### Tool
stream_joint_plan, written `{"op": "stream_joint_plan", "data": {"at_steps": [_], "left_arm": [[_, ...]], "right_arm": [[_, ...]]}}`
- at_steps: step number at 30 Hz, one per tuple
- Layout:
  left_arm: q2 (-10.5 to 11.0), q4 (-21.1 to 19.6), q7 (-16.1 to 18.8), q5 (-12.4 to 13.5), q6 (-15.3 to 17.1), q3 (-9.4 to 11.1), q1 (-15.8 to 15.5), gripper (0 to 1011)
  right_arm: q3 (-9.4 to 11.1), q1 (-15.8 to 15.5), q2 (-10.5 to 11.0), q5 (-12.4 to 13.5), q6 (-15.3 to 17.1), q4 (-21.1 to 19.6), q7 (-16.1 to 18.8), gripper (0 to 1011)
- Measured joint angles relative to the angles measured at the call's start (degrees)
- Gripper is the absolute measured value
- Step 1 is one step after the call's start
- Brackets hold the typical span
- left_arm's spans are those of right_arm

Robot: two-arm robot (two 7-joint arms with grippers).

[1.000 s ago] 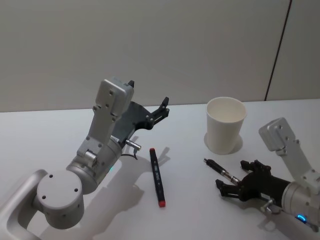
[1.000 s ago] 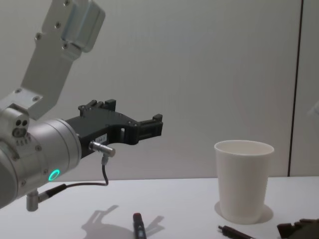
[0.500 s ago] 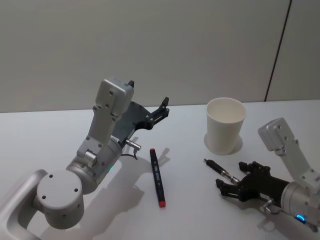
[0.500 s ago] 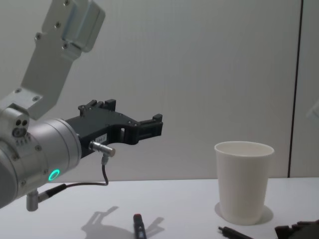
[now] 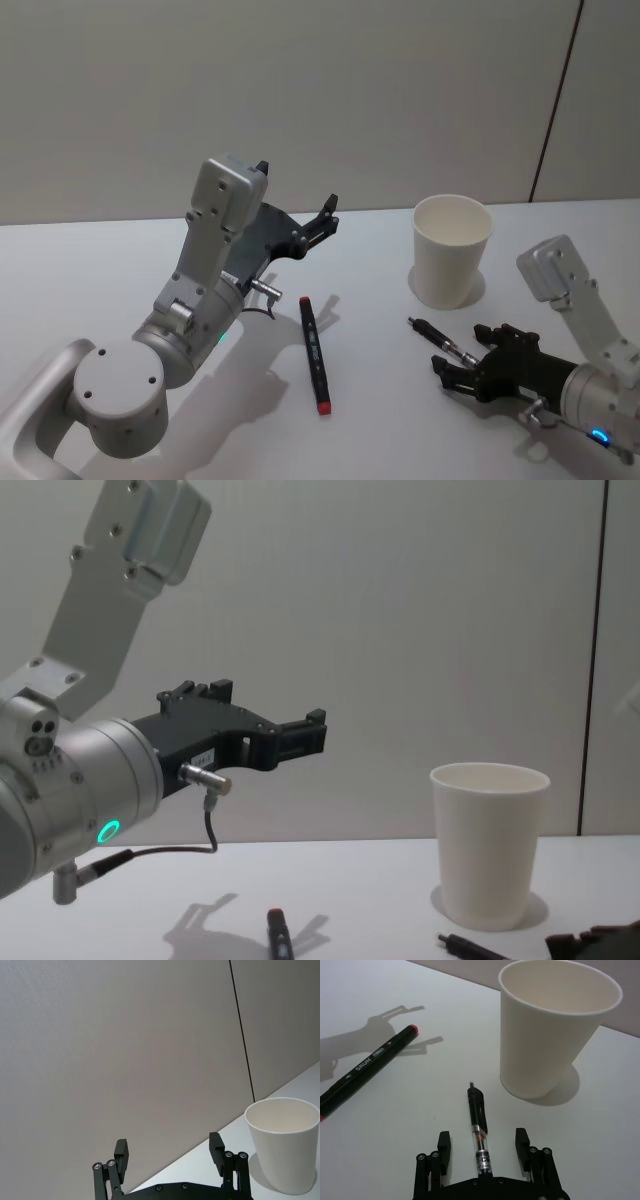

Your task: Place the pen into the pen holder.

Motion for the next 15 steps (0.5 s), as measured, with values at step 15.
{"op": "stream_joint_plan", "data": {"at_steps": [15], "left_arm": [[0.0,0.0,0.0,0.0,0.0,0.0,0.0,1003]], "right_arm": [[0.03,0.06,-0.11,0.34,-0.55,0.04,-0.09,710]]}}
